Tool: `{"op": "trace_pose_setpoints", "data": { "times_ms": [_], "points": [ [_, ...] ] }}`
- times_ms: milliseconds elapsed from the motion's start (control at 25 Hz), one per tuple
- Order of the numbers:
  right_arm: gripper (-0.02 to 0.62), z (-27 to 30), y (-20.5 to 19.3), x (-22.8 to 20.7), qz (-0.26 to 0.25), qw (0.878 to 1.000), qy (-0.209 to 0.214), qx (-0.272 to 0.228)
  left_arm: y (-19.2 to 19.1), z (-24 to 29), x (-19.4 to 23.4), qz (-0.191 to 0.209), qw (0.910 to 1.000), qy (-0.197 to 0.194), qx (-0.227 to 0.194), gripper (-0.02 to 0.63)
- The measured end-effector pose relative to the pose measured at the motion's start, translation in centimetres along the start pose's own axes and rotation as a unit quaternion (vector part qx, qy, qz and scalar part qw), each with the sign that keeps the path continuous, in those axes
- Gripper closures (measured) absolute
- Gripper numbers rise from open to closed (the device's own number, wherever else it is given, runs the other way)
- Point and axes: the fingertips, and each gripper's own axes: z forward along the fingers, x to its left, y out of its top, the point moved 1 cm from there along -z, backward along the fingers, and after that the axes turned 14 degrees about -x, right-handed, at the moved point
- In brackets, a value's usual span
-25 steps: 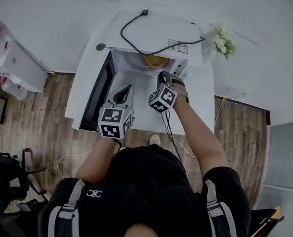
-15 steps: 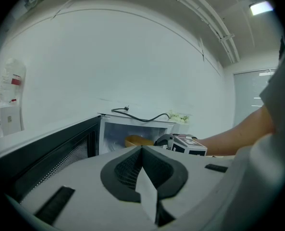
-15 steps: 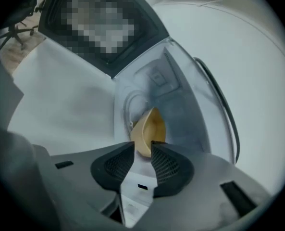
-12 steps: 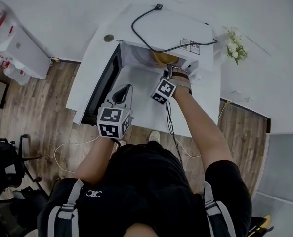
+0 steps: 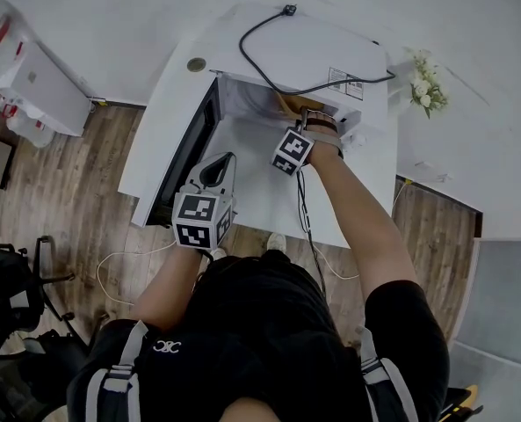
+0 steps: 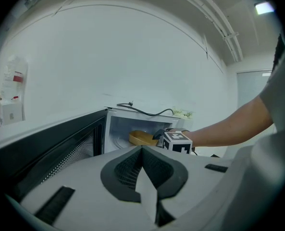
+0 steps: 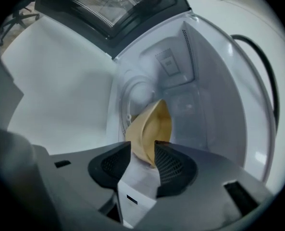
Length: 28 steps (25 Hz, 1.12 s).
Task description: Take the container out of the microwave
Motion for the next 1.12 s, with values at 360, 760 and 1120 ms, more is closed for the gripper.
{"op": "trace_pose_setpoints", "data": {
  "times_ms": [360,760,1120],
  "points": [
    [0.446,1.3,-0.4,0.9,-0.019,0.998,0.048,0.025,0.5,0.8,0.7,-0.001,1.0000,-0.006,-0.002,0.592],
    [0.534,0.8,0.8,0.5,-0.030,0.997,0.075,0.003,0.7,1.0,0.6,-0.003,0.9998,-0.018,-0.006,0.592],
    [0.535,-1.1,2.9,0.4,-0.030,0.996,0.082,-0.034,1.2,0.8,0.1,-0.002,0.9995,-0.029,-0.013,0.592]
  ]
}}
